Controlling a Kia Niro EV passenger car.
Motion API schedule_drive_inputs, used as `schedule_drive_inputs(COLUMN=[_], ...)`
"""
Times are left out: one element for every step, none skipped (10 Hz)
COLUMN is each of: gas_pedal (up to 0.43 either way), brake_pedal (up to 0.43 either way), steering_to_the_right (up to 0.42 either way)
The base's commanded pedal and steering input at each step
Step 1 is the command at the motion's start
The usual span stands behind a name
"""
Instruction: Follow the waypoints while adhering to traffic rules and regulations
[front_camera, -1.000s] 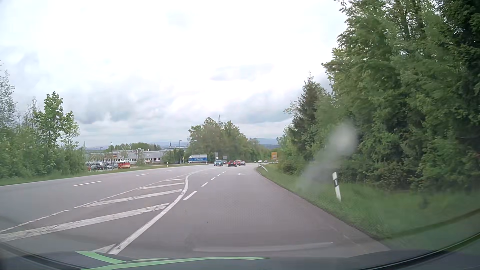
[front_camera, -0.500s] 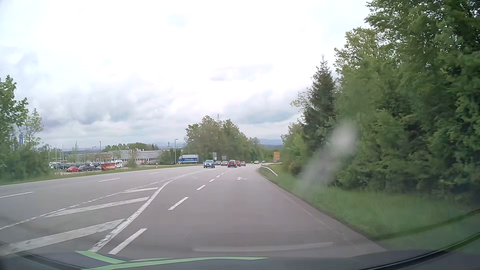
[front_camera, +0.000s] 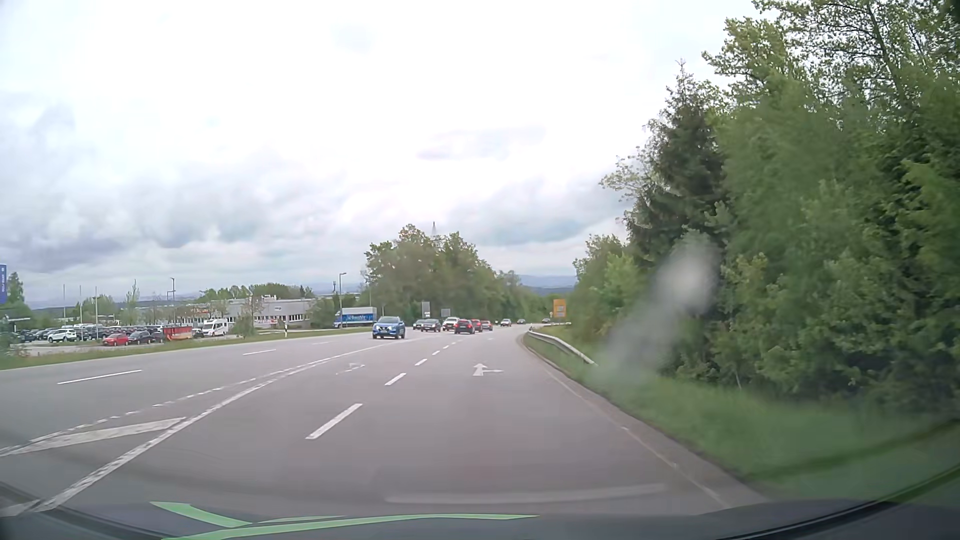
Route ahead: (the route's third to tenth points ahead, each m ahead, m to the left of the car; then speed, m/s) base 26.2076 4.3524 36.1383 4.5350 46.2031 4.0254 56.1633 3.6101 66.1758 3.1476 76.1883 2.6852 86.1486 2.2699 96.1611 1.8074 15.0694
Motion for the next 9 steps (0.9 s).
schedule_drive_inputs(gas_pedal=[0.0,0.0,0.0,0.0,0.0,0.0,0.0,0.0,0.0], brake_pedal=[0.0,0.0,0.0,0.0,0.0,0.0,0.0,0.0,0.0], steering_to_the_right=[0.001,0.003,0.003,0.004,0.004,0.004,0.006,0.007,0.007])
